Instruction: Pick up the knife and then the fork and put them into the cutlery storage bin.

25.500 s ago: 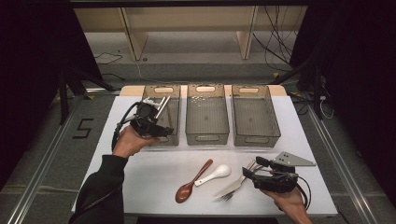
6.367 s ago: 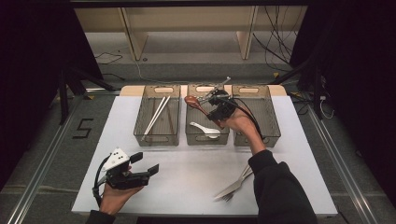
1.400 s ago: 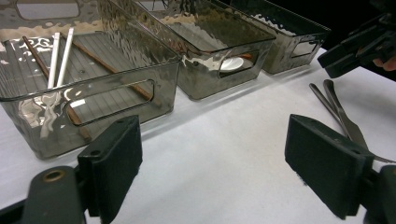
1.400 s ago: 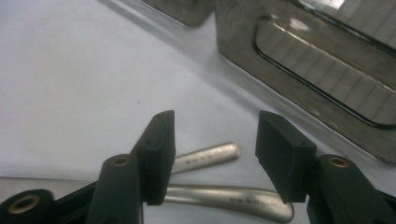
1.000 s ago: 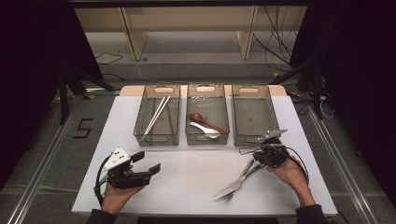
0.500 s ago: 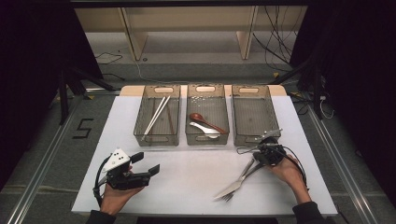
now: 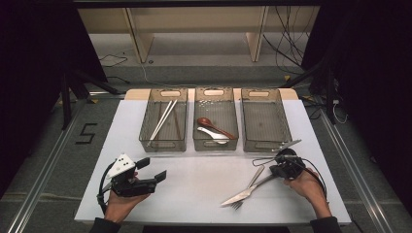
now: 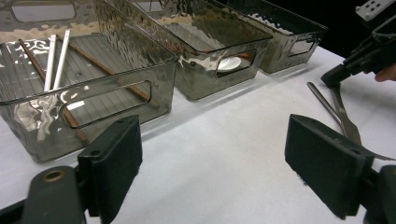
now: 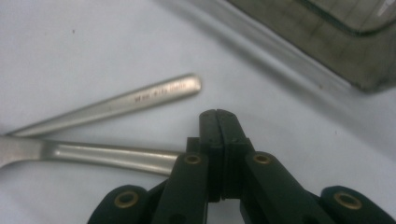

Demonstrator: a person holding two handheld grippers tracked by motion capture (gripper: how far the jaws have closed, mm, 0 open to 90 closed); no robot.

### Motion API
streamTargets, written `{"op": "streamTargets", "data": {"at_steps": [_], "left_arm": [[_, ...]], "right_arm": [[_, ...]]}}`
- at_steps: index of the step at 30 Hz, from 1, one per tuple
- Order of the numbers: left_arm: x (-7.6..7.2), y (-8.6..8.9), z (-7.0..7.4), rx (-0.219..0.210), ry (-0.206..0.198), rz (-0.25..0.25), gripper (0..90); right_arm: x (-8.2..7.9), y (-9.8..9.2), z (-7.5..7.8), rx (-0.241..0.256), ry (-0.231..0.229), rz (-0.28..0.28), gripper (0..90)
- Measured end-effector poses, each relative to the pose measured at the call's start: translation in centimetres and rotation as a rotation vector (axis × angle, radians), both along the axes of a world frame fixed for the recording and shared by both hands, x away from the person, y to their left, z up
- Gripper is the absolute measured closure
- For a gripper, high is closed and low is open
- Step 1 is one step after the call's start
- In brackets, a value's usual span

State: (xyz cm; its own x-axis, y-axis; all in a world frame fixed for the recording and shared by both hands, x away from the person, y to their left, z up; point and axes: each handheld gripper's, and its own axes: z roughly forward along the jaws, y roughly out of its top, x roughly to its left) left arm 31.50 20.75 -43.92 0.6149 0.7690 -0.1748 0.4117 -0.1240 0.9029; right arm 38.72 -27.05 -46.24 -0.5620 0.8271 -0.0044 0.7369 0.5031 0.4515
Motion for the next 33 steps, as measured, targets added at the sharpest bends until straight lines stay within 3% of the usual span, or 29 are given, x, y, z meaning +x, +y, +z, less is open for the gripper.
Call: {"op": "streamTargets", "data": {"at_steps": [9,21,23,27,33], "left_arm": [[-0.1,0.0,0.0,0.003,0.0,0.001,18.7],[-0.2,0.0,-0.1,0.002,0.001,0.007,18.7],[-0.1,0.0,-0.1,0.001,0.003,0.007,18.7],[0.0,-0.1,-0.1,0.007,0.004,0.005,18.7],[-0.1,0.0,-0.1,0.005,0.003,0.008,18.7]], "right_arm": [[-2.7,-1.2,0.3,-0.001,0.035,-0.003,90.0],[-4.8,-1.1,1.3,-0.05,0.089,0.075,90.0],[-4.8,-1.0,1.6,-0.043,0.073,0.098,84.9],[-4.8,0.0,2.7,-0.023,0.055,0.205,65.4],[-4.5,2.2,3.1,-0.081,0.071,0.358,47.1]]}}
